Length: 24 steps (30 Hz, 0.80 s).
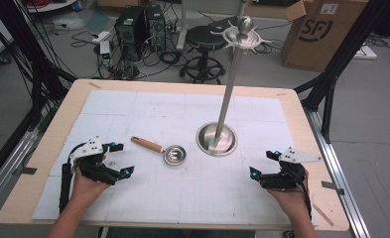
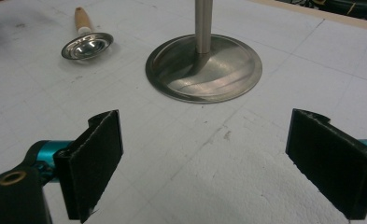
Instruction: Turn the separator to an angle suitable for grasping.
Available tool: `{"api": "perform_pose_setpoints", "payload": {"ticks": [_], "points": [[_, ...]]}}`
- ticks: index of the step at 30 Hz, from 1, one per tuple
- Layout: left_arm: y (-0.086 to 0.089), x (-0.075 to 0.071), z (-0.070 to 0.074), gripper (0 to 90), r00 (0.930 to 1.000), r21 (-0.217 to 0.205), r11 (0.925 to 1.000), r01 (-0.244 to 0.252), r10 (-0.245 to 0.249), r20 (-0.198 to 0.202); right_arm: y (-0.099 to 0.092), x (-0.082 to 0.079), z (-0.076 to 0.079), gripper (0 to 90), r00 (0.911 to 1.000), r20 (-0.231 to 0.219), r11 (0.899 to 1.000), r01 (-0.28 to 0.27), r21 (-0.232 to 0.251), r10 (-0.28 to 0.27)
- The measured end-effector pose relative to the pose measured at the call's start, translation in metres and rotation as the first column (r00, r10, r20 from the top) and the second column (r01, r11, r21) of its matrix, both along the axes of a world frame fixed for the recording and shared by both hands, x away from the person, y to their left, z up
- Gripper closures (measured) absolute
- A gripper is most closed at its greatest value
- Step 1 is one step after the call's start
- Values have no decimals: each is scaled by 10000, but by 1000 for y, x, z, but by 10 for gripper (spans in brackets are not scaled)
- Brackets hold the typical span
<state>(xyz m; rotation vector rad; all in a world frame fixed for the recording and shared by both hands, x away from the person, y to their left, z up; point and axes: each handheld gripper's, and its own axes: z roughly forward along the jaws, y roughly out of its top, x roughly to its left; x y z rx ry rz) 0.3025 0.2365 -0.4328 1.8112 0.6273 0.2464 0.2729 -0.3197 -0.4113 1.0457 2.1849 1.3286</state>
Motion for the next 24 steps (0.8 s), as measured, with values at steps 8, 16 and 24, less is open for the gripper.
{"api": "perform_pose_setpoints", "payload": {"ticks": [8,16,24], "points": [[-4,-3,1,18,9997,73,9997,225,-225,-48,-1,0,-2,97,9999,-110,10000,16,17,-16],[-3,-1,0,18,9996,-75,9997,244,-245,-133,3,-2,0,97,10000,-85,9999,-16,-107,15],[-5,-1,-1,44,9995,127,9996,260,-258,-173,2,0,-2,97,9998,-174,9998,-45,-178,42]]}}
